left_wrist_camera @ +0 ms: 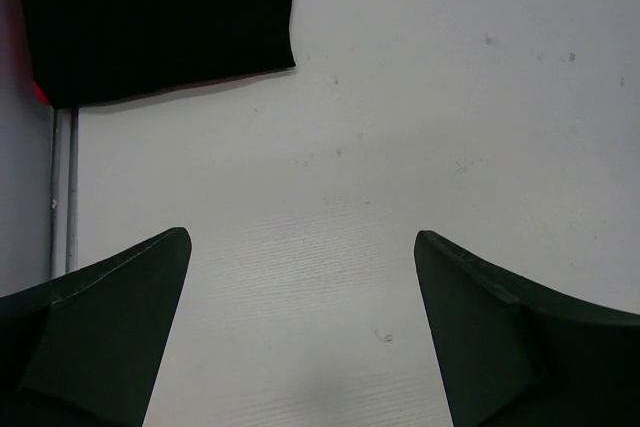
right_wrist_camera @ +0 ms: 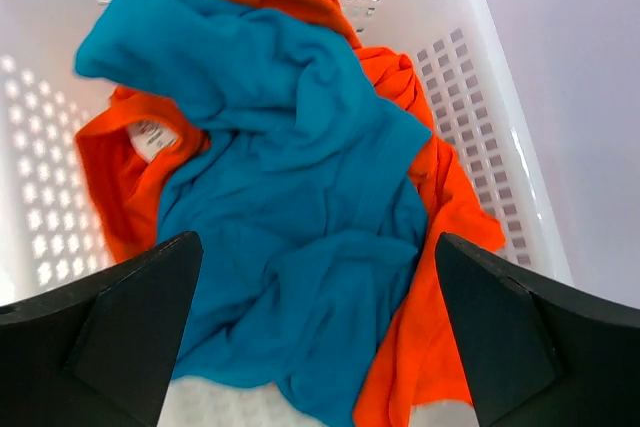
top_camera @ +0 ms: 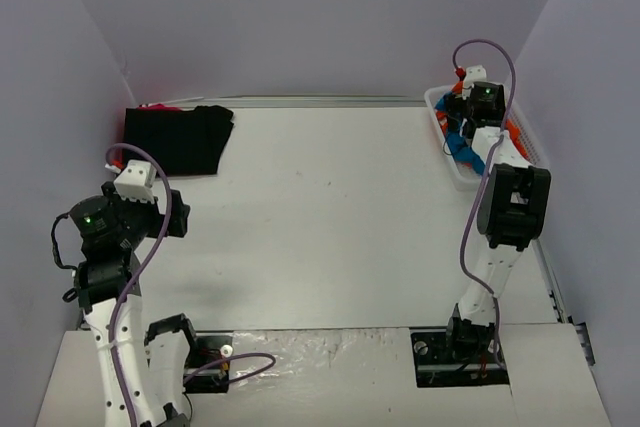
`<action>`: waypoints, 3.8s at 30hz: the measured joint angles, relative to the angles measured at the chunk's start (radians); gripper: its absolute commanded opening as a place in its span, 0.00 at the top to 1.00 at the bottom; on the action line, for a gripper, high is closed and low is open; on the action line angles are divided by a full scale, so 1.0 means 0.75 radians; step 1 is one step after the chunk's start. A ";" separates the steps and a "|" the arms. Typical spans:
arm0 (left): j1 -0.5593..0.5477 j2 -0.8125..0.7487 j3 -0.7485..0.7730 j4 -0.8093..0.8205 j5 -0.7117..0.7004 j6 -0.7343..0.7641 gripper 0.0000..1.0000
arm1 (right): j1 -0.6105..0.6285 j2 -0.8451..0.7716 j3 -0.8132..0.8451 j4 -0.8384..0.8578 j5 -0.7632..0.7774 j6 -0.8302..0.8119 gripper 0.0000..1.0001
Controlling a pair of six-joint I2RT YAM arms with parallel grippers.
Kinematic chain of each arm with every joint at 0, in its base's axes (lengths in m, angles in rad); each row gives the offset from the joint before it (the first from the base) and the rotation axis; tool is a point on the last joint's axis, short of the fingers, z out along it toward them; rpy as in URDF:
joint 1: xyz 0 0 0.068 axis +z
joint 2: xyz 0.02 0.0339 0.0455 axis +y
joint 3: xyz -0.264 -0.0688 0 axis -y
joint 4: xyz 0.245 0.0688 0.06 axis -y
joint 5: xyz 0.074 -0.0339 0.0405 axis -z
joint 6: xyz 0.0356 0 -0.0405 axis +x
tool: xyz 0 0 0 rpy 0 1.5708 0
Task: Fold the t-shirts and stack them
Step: Grab crumpled tshirt from bin with the right arm, then move the tshirt to the center of the board
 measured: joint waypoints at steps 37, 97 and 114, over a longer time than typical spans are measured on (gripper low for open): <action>0.145 0.039 0.000 0.001 0.105 -0.005 0.06 | -0.074 0.401 0.313 -0.097 -0.079 0.045 1.00; 0.145 -0.016 -0.001 0.001 0.179 -0.036 0.06 | 0.489 -0.620 0.427 -0.516 0.124 0.033 1.00; 0.145 -0.016 -0.001 0.001 0.191 -0.036 0.06 | 0.642 -0.826 0.603 -0.841 -0.422 0.149 1.00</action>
